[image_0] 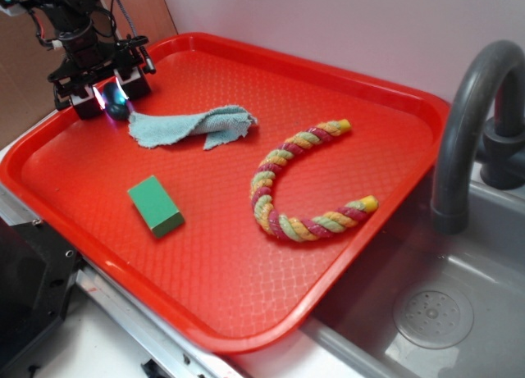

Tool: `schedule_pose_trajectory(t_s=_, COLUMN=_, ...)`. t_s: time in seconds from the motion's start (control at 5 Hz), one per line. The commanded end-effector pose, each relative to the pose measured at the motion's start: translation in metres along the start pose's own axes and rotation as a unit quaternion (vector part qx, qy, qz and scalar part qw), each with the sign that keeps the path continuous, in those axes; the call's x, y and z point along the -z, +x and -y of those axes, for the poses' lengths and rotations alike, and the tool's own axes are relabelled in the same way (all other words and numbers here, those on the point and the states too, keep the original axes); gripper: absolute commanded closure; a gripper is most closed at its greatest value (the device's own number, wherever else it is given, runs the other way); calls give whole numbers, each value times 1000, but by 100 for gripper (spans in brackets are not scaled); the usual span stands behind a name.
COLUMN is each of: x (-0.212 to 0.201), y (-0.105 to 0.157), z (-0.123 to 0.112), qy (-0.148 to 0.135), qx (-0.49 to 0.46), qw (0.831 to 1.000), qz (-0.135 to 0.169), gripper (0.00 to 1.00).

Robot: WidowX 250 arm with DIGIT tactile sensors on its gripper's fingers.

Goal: Grab the plastic pickle.

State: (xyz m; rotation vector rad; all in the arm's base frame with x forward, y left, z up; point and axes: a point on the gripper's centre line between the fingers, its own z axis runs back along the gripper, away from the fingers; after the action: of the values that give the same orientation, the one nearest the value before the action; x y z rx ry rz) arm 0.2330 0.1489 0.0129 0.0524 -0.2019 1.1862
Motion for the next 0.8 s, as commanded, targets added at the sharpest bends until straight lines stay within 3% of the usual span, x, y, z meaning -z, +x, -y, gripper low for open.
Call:
schedule_pose_trajectory(t_s=0.0, x=-35, y=-7, z=9, qy=-36, qx=18, qw=999, qz=-8, gripper=100)
schedule_pose_trajectory(t_s=0.2, x=-81, y=-25, z=21, qy=-75, qx=54, qw=996, qz=-10, gripper=100)
schedule_pose_trajectory(t_s=0.4, x=-123, y=-51, z=31, qy=-76, qx=150, qw=985, qz=-37, gripper=100)
schedule_pose_trajectory(t_s=0.6, x=-165, y=-74, z=31, qy=-101, qx=220, qw=967, qz=-81, gripper=100)
